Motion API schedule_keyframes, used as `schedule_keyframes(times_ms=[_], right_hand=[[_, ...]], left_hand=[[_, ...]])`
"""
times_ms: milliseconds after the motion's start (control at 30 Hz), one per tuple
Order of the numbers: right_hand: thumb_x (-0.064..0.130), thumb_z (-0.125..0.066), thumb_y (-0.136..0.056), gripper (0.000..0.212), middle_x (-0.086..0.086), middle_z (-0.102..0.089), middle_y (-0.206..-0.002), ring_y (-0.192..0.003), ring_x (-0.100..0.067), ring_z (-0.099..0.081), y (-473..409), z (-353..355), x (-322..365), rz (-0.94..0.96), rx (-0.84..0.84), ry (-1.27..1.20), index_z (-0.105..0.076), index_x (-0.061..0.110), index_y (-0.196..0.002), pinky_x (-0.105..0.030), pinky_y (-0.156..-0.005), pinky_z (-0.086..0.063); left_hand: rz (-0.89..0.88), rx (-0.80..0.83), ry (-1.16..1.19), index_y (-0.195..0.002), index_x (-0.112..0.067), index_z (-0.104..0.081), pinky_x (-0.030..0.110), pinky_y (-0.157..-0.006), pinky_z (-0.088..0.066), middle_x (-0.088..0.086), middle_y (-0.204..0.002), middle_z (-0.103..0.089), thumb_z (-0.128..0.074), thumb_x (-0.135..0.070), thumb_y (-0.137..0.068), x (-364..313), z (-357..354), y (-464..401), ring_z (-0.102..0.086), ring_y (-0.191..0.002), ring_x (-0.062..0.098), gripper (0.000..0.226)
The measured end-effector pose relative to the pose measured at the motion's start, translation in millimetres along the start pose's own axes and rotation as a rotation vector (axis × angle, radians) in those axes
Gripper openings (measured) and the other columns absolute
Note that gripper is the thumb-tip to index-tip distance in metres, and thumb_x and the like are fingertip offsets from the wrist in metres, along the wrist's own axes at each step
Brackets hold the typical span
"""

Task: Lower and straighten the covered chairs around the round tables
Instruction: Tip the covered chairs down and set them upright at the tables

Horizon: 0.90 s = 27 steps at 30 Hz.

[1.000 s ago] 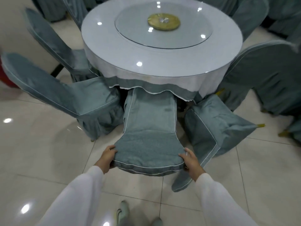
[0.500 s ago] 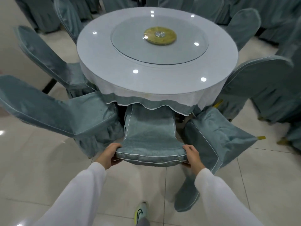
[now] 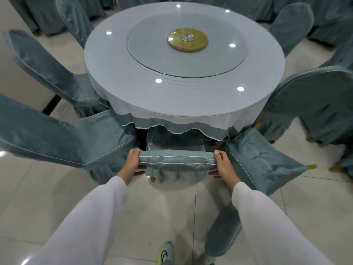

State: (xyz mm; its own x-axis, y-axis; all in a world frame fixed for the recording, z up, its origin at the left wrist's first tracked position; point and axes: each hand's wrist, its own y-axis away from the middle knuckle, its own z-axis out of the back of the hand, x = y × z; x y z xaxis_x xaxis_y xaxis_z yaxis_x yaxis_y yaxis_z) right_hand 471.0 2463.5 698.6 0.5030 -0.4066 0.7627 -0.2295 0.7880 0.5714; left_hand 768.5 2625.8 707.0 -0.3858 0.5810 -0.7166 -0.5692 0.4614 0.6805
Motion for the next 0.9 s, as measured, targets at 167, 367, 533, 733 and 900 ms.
schedule_keyframes(times_ms=[167,367,533,733,900], right_hand=[[0.063,-0.040,-0.099,0.034,-0.008,-0.075,-0.093,-0.075,-0.030,-0.077,-21.2,3.8,13.9,0.006,0.016,0.020,-0.048,0.041,-0.123,-0.044,-0.077,-0.061],[0.054,-0.046,-0.102,0.043,-0.006,-0.071,-0.095,-0.074,-0.026,-0.075,-26.3,9.4,19.4,0.142,-0.011,0.028,-0.042,0.042,-0.143,-0.038,-0.062,-0.062],[0.064,-0.045,-0.098,0.054,-0.003,-0.070,-0.111,-0.069,-0.019,-0.076,-32.9,14.9,13.8,0.171,-0.027,0.108,-0.040,0.044,-0.148,-0.039,-0.069,-0.064],[0.054,-0.050,-0.100,0.052,-0.013,-0.075,-0.091,-0.064,-0.026,-0.072,-22.3,30.1,-0.1,0.099,0.002,0.058,-0.041,0.034,-0.148,-0.029,-0.055,-0.050],[0.049,-0.053,-0.101,0.046,-0.012,-0.075,-0.087,-0.062,-0.023,-0.070,-22.1,67.3,-33.1,0.060,0.017,0.074,-0.047,0.026,-0.140,-0.027,-0.055,-0.049]], left_hand=[[-0.025,0.005,-0.031,-0.113,-0.028,-0.055,0.042,-0.078,-0.058,0.009,-0.111,-0.066,-0.035,-0.043,-0.103,-15.8,-5.9,-9.0,-0.067,-0.089,0.031,0.027],[-0.120,0.013,-0.024,-0.119,-0.030,-0.052,0.041,-0.074,-0.056,0.011,-0.114,-0.066,-0.028,-0.043,-0.103,-32.7,-13.1,-7.8,-0.067,-0.095,0.030,0.031],[-0.115,0.030,-0.064,-0.120,-0.022,-0.048,0.041,-0.074,-0.053,0.017,-0.109,-0.066,-0.025,-0.054,-0.104,-41.7,-20.3,-5.4,-0.064,-0.091,0.033,0.042],[-0.110,-0.069,0.096,-0.148,-0.036,-0.028,0.052,-0.079,-0.058,0.012,-0.113,-0.065,-0.029,-0.061,-0.102,-17.2,-34.0,6.1,-0.068,-0.092,0.034,0.052],[-0.022,-0.109,0.079,-0.139,-0.025,-0.033,0.045,-0.071,-0.057,0.016,-0.105,-0.068,-0.030,-0.061,-0.102,10.2,-61.9,25.4,-0.069,-0.082,0.035,0.052]])
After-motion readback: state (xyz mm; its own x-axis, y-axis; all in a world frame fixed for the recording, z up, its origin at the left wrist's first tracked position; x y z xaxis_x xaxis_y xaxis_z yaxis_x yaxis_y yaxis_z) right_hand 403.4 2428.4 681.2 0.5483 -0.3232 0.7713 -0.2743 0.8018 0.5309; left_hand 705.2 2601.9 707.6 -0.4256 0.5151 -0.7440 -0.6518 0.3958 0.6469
